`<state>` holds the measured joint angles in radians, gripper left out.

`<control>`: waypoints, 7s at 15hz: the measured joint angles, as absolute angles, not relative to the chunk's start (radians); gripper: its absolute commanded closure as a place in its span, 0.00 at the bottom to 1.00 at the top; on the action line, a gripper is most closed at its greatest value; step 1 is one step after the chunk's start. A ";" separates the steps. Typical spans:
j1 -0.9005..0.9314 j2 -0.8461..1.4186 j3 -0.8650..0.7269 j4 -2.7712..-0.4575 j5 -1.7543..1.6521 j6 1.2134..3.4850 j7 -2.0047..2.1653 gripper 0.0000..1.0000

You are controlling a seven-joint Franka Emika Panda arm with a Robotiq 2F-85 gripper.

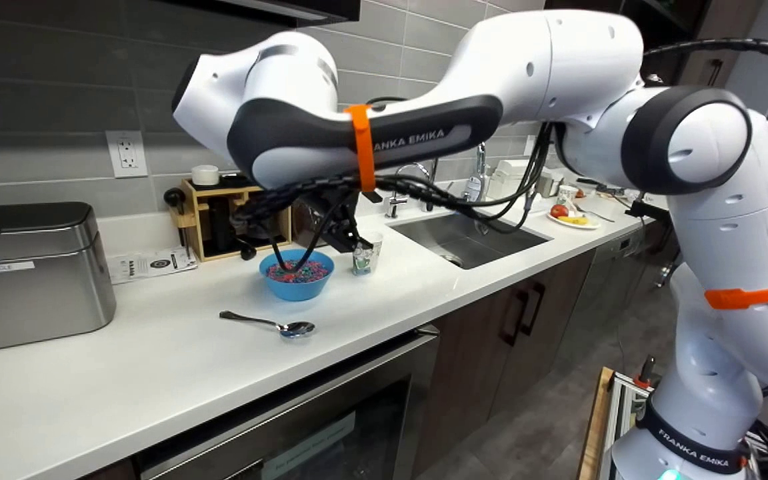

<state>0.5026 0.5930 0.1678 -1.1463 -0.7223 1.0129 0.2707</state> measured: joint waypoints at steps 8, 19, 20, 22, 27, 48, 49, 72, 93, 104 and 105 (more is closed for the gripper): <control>0.533 0.778 0.129 -0.945 -0.796 1.049 0.251 0.00; 0.594 0.827 0.108 -0.942 -0.979 1.196 0.330 0.00; 0.602 0.836 0.109 -0.941 -0.979 1.236 0.364 0.00; 0.616 0.855 0.108 -0.940 -0.979 1.305 0.430 0.00; 0.625 0.909 0.099 -0.940 -0.986 1.434 0.580 0.00; 0.533 1.004 0.174 -0.945 -0.886 1.704 0.522 0.00; 0.530 1.007 0.174 -0.945 -0.879 1.696 0.506 0.00; 0.543 1.039 0.145 -0.941 -0.904 1.630 0.493 0.15; 0.434 0.984 0.220 -1.039 -0.878 1.843 0.508 0.20; 0.338 0.930 0.310 -1.150 -0.851 1.966 0.438 0.64; 0.331 0.926 0.320 -1.158 -0.846 1.973 0.432 0.71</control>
